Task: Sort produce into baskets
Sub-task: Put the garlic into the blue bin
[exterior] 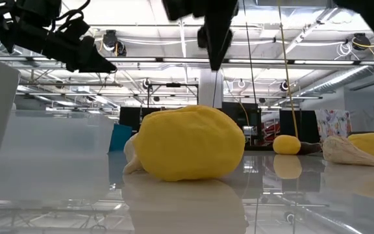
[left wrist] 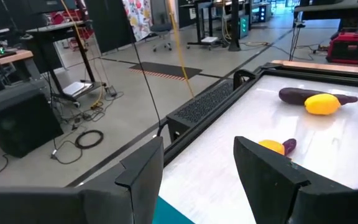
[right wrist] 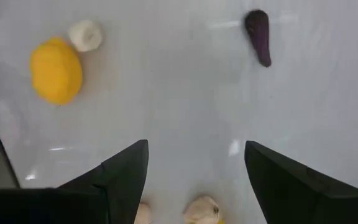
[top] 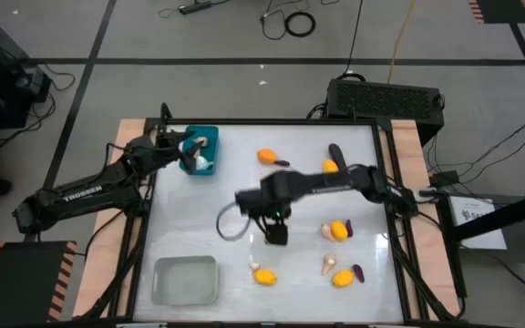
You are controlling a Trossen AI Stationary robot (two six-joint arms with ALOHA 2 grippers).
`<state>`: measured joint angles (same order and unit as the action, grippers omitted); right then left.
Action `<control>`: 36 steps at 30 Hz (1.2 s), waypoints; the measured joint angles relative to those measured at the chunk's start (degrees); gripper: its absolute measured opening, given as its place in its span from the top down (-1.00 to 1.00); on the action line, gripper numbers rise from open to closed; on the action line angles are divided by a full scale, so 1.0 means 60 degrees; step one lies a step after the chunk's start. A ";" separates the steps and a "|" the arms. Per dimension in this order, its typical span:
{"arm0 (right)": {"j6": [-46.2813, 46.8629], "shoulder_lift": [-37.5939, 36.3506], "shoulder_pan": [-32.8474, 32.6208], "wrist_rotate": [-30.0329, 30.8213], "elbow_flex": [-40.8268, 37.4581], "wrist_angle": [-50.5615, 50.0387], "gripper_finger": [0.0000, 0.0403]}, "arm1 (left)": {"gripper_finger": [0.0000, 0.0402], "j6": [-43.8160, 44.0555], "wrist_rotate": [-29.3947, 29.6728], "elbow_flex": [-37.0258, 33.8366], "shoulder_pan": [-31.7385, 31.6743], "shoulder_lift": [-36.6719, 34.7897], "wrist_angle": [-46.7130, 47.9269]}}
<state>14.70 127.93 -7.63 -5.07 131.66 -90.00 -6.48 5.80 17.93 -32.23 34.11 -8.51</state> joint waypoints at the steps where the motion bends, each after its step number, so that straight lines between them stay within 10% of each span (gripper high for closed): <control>1: 0.0166 -0.0076 -0.0227 0.0320 0.0000 -0.0002 -0.28 | -0.01 0.0000 0.0000 0.0000 0.0000 0.0000 0.0006; 8: 0.2192 -0.1178 -0.1333 0.1702 -0.0916 0.0016 -0.28 | -0.01 0.0025 0.0000 0.0000 0.0000 0.0031 0.0006; 19: 0.6298 -0.4400 -0.2638 0.2461 -0.6016 0.1906 -0.28 | -0.01 0.0033 0.0000 0.0000 0.0000 0.0339 -0.0107; 36: 0.6958 -0.6464 -0.2081 0.1960 -1.0400 0.5070 -0.28 | -0.01 0.0291 0.0000 0.0000 0.0000 0.0546 -0.0299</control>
<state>56.45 89.14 -20.12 6.69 69.25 -59.58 -4.73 5.80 17.93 -32.23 37.39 -10.30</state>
